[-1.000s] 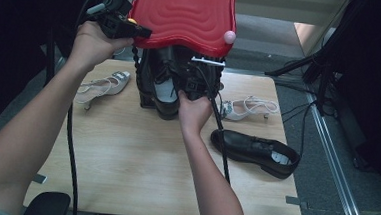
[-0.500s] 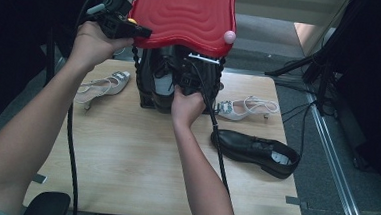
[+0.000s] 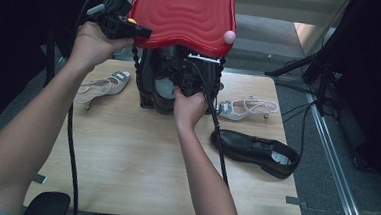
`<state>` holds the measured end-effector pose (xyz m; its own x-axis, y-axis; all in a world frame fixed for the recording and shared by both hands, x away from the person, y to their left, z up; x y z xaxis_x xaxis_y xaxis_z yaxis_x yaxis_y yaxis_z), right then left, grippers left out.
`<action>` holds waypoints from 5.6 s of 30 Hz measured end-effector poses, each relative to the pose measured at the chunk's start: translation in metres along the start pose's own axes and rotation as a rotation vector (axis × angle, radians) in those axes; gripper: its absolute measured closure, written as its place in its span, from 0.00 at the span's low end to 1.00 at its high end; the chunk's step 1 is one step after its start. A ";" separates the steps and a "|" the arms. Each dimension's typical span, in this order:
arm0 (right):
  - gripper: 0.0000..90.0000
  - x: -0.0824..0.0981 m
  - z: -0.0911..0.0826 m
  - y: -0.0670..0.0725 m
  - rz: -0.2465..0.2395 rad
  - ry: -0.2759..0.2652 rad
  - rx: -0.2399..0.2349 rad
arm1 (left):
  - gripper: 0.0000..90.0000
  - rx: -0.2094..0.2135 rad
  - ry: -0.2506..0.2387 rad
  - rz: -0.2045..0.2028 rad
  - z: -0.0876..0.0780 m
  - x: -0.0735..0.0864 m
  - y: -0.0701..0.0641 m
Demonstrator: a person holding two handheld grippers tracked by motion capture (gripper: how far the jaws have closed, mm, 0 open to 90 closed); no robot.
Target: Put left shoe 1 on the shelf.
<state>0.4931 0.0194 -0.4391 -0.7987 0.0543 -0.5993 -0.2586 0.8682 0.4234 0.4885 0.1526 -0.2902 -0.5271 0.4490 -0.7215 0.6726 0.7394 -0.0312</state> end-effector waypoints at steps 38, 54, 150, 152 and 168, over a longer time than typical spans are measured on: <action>0.65 0.013 -0.005 -0.005 -0.078 0.086 0.025 | 1.00 -0.013 0.001 0.002 0.000 0.000 0.000; 0.51 0.013 -0.010 -0.001 -0.059 0.089 -0.033 | 1.00 -0.011 0.001 0.004 0.000 0.001 0.000; 1.00 0.110 -0.016 -0.008 -0.240 0.108 -0.145 | 1.00 -0.021 0.027 -0.003 0.001 0.000 0.003; 1.00 0.108 -0.016 -0.008 -0.235 0.114 -0.150 | 1.00 -0.021 0.027 -0.001 0.001 0.001 0.003; 1.00 0.077 -0.024 0.000 -0.232 0.062 -0.141 | 1.00 -0.027 0.025 0.004 0.001 0.001 0.002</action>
<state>0.4186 0.0115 -0.4689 -0.7401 -0.1721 -0.6501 -0.5079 0.7767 0.3725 0.4897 0.1540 -0.2912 -0.5373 0.4644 -0.7040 0.6610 0.7503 -0.0094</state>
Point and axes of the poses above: each handheld gripper's, and its own axes: z roughly forward along the jaws, x roughly out of its underside, y roughly to its left, the point moved 8 cm from there along z, roughly forward along the jaws, and after that the axes turned 7 degrees about y, right-handed, at the moved point
